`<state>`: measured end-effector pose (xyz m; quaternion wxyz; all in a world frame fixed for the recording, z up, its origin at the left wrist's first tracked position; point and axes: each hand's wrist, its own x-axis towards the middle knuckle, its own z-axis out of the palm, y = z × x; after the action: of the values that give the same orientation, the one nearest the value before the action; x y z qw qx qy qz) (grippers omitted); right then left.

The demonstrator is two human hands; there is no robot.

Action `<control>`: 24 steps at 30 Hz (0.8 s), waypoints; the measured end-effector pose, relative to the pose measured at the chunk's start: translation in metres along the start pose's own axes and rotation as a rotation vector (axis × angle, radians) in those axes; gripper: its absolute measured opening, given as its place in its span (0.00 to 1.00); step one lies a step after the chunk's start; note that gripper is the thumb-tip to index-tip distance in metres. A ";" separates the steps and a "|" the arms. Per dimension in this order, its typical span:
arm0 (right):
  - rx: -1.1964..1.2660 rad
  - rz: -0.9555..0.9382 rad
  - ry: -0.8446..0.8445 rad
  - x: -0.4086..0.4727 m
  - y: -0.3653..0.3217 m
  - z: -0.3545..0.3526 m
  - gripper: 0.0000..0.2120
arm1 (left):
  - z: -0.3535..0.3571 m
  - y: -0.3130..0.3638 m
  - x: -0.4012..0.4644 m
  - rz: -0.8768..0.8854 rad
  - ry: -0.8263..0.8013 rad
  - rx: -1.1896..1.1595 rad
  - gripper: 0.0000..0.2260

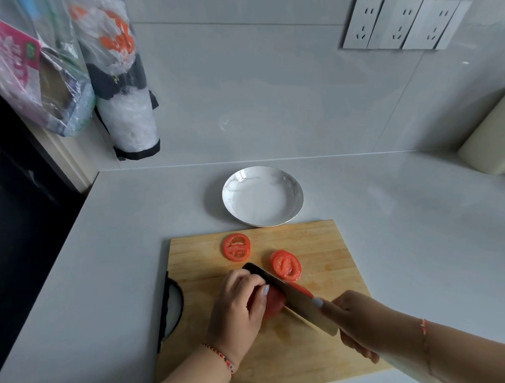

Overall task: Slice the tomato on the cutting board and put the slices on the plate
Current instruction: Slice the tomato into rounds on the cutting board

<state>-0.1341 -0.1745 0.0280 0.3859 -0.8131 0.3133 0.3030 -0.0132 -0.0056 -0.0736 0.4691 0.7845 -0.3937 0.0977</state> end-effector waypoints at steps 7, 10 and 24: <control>0.280 0.060 0.025 0.011 -0.003 -0.004 0.25 | -0.003 -0.001 -0.008 0.001 -0.044 0.017 0.08; 0.398 0.107 -0.020 0.006 -0.002 -0.009 0.27 | -0.003 0.001 -0.008 -0.003 -0.039 0.026 0.06; 0.070 -0.049 0.001 -0.045 -0.026 -0.029 0.28 | -0.005 0.003 -0.003 -0.036 -0.070 0.006 0.06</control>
<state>-0.1358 -0.1729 0.0875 0.4213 -0.8067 0.3038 0.2818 -0.0168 -0.0009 -0.0705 0.4544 0.7958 -0.3952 0.0629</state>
